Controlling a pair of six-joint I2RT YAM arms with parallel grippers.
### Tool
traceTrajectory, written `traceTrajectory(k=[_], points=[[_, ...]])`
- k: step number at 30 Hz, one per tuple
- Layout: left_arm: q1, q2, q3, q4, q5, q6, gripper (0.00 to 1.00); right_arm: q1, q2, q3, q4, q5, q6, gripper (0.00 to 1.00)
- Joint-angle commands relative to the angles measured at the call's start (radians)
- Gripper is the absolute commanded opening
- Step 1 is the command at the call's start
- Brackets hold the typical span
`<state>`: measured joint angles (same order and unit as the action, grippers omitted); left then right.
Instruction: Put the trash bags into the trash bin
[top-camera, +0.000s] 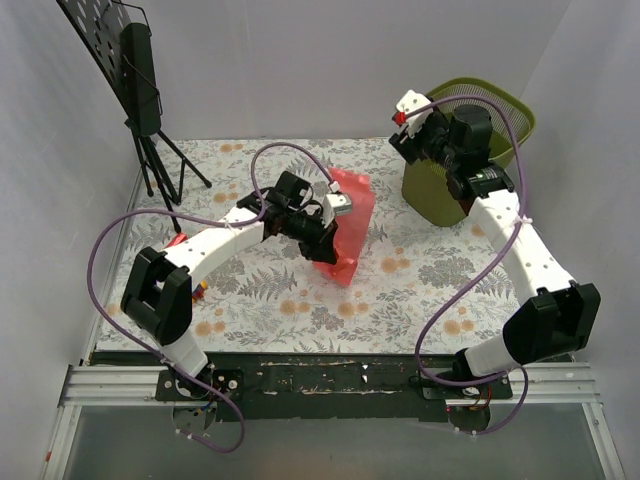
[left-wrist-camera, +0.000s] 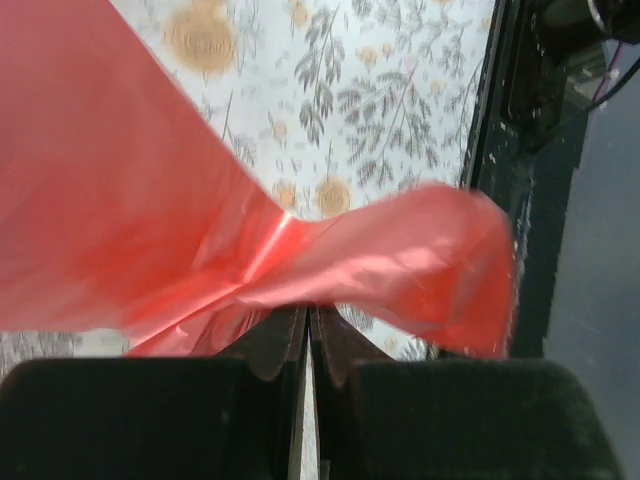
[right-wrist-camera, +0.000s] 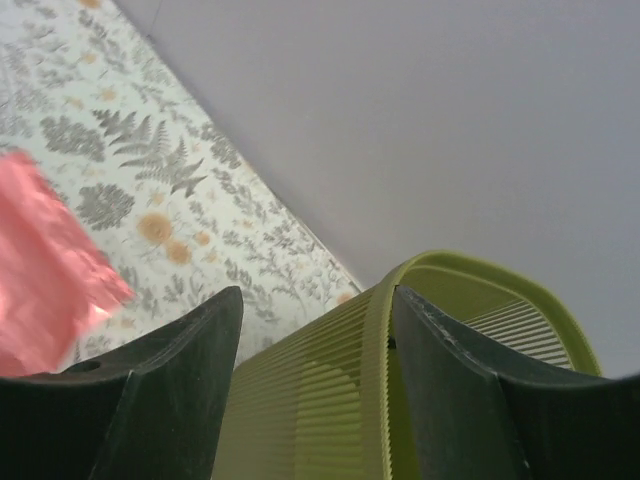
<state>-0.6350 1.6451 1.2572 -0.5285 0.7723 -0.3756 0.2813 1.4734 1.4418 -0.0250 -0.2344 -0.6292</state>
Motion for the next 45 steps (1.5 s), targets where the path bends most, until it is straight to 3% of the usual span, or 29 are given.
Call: traceTrajectory(k=[1, 5, 10, 14, 17, 22, 24, 28, 33, 38, 45], points=[[0.067, 0.031, 0.154, -0.448, -0.070, 0.072, 0.00, 0.002, -0.146, -0.004, -0.142, -0.093, -0.036, 0.70], [0.118, 0.103, 0.258, -0.663, -0.041, 0.101, 0.00, 0.022, -0.335, -0.191, -0.214, -0.437, -0.183, 0.69], [0.136, 0.228, 0.393, -0.852, -0.030, 0.103, 0.00, 0.228, -0.410, -0.322, -0.346, -0.476, -0.320, 0.68], [0.150, 0.197, 0.343, -0.826, -0.030, 0.113, 0.00, 0.279, -0.371, -0.372, -0.374, -0.497, -0.270, 0.61], [0.161, 0.136, 0.248, -0.730, -0.056, 0.134, 0.01, 0.301, -0.369, -0.470, -0.325, -0.535, -0.196, 0.64], [0.234, 0.079, 0.113, -0.506, -0.290, 0.060, 0.27, 0.430, -0.329, -0.633, -0.193, -0.511, -0.293, 0.68], [0.315, 0.103, 0.125, -0.487, -0.285, -0.018, 0.35, 0.466, -0.274, -0.635, -0.142, -0.514, -0.317, 0.67], [0.383, 0.102, 0.142, -0.462, -0.222, -0.176, 0.38, 0.541, -0.110, -0.569, -0.159, -0.533, -0.412, 0.63], [0.385, 0.018, 0.107, -0.464, -0.217, -0.169, 0.40, 0.587, 0.092, -0.491, -0.176, -0.557, -0.396, 0.61], [0.399, -0.066, 0.039, -0.458, -0.214, -0.174, 0.40, 0.593, 0.214, -0.471, -0.164, -0.525, -0.333, 0.66], [0.414, -0.133, -0.008, -0.450, -0.200, -0.174, 0.40, 0.602, 0.358, -0.380, -0.210, -0.494, -0.262, 0.65]])
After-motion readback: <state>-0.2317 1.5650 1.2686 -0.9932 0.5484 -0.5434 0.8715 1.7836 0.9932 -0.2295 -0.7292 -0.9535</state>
